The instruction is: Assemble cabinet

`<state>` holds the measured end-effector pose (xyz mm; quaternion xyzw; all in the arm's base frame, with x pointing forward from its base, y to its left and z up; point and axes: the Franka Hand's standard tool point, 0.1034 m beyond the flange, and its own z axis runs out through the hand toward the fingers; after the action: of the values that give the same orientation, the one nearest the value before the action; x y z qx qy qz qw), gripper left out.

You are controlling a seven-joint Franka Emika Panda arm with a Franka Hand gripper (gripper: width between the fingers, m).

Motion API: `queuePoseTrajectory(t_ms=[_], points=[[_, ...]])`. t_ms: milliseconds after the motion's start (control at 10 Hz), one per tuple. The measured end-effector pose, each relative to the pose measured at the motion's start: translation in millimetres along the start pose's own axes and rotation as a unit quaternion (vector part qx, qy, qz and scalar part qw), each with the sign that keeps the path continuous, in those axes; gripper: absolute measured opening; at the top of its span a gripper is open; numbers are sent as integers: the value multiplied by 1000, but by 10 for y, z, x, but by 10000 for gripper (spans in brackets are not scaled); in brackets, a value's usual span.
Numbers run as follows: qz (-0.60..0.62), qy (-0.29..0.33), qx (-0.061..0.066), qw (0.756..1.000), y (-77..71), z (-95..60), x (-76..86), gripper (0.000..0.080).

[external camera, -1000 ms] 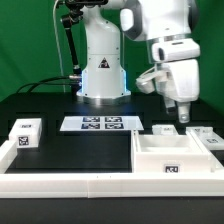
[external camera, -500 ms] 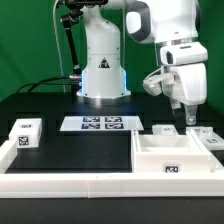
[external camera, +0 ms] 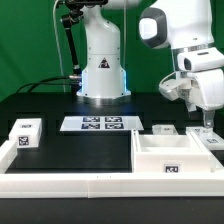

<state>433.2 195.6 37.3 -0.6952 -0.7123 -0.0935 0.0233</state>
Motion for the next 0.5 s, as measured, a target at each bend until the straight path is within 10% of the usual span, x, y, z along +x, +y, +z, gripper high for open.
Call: queuePoseTrajectory(t_ms=[500], points=[[12,6,20,1000,-141,232,113,797]])
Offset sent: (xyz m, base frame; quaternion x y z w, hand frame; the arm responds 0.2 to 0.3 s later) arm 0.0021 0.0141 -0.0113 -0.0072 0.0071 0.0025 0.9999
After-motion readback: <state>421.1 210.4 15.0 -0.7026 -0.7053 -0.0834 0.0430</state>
